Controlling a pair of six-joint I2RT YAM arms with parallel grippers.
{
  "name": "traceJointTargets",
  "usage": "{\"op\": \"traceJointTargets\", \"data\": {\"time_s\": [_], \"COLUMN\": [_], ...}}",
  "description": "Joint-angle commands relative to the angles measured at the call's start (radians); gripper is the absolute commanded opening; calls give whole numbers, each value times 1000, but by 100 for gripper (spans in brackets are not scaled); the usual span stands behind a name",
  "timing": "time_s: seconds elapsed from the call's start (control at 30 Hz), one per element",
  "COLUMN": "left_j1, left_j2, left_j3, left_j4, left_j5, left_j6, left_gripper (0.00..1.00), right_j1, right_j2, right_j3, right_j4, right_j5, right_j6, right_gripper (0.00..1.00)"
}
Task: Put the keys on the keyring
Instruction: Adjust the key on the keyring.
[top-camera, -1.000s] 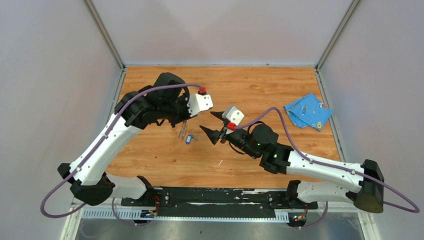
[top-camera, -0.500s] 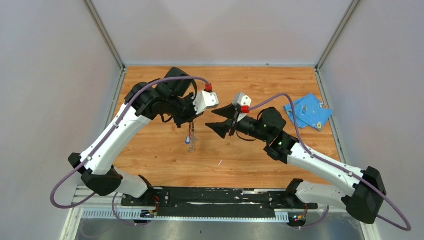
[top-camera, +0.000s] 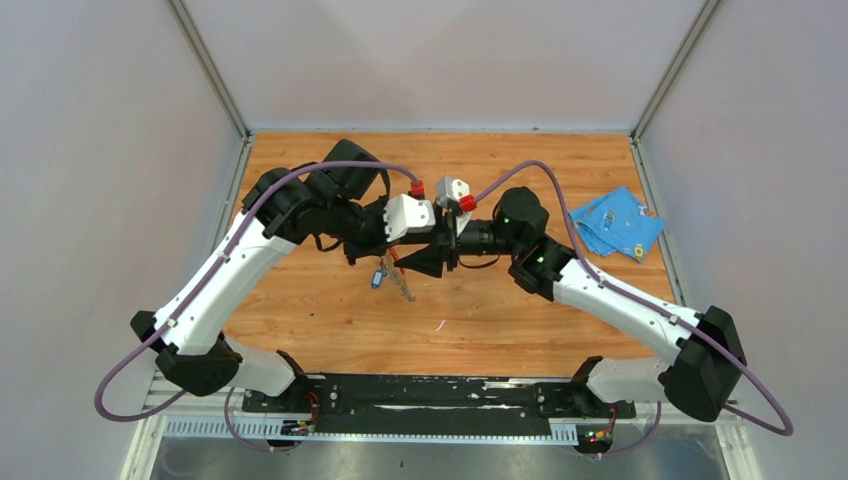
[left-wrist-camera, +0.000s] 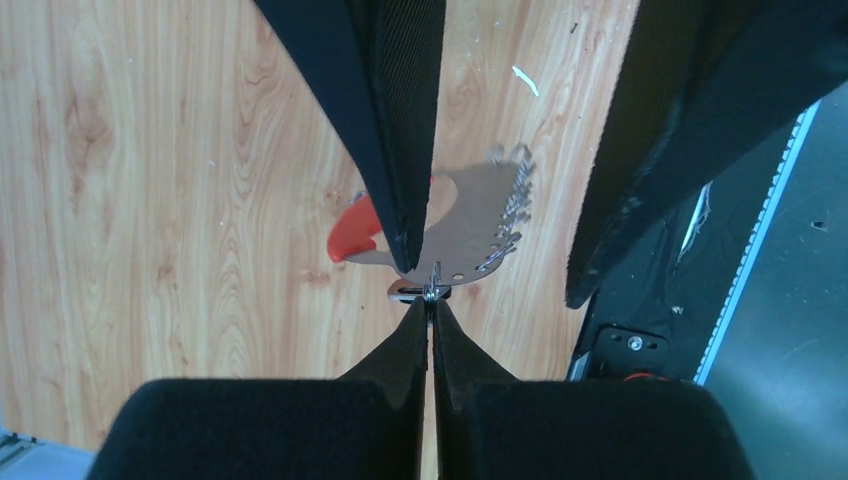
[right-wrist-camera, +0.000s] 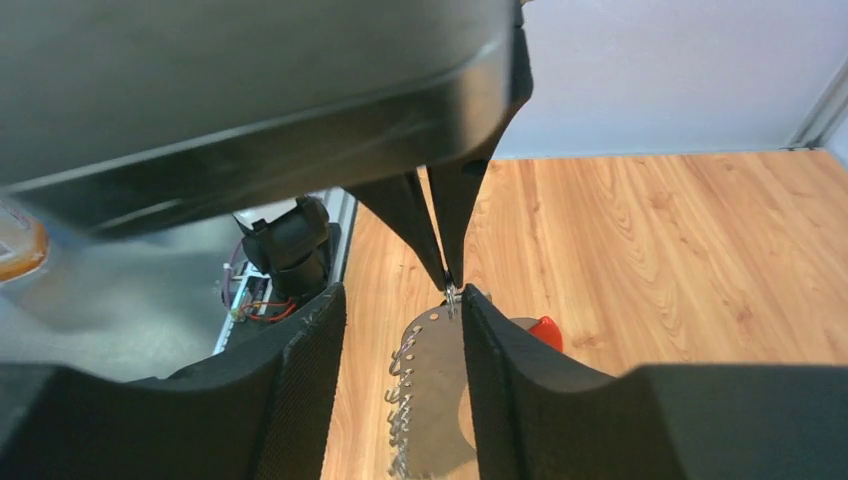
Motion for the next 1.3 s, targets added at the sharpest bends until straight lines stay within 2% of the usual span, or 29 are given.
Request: {"op": "traceJointTargets", "data": {"time_s": [0.0,0.13,0.43,0.53,0.6,0.73,0.83,1.03,1.27], "left_j1": [-11,-11,-13,-13,-13,-13,-13,-13,-14], "left_j2": [-15,-19,-27,-24,-23,-24,-32,-50,-61], "left_j3": [4,4,11,15,17,26,21,1,-8], "left_j4": [-34,-42,-64,-64,-64,-63,-62,-63,-63], "left_j5": [18,24,32,33,34,35,36,34,38], "left_j6": [17,30,61,58,57,54,53,61,61], "left_gripper": [0,0,0,0,0,0,0,0,0], "right_j1": [-12,-12,-12,-11,-11,-15,-18,-23,-24], "right_j2": [45,94,138,149,158,154,158,164,183], "right_j3": [64,113,183,199,204,145,82,58,95], "right_j4": [-30,-78,-210,-238,-246,-134,44,124,74], "right_j5": [-68,-92,-128,-135,-136,-92,-100,-110,-130], "right_j6": [-15,-35,-101,-101,-94,2,96,165,148], "right_gripper": [45,38,34,35,39,41,41,39,31]}}
